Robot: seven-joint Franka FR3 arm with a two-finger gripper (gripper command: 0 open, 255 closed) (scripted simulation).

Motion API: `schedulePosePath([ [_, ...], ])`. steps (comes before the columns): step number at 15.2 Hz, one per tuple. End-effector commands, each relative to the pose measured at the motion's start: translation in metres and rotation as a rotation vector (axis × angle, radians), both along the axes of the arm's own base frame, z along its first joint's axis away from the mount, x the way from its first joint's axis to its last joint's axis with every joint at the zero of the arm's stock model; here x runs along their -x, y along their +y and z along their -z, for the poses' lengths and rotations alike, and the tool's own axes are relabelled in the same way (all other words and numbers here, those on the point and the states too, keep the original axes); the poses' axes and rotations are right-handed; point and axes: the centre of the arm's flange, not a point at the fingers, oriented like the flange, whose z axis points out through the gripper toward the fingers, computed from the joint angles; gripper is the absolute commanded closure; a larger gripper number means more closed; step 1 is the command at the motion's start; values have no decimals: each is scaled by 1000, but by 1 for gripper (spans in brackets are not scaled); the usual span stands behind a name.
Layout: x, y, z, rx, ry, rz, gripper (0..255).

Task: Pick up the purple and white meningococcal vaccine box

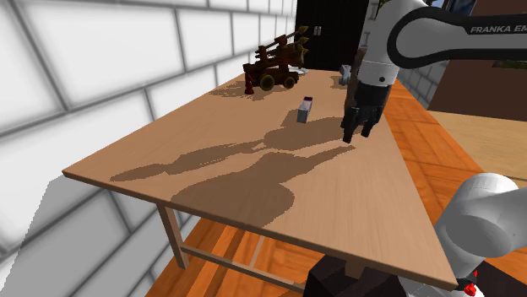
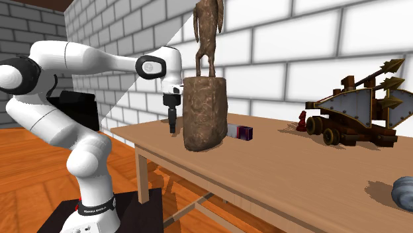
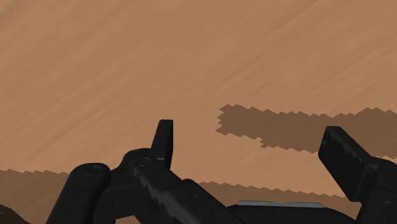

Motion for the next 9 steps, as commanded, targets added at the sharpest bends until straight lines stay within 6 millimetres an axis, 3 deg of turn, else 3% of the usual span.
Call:
schedulePosePath([
  [1,0,0,0,0,0,0,0],
  [9,-101,7,-12,27,7,346,0],
])
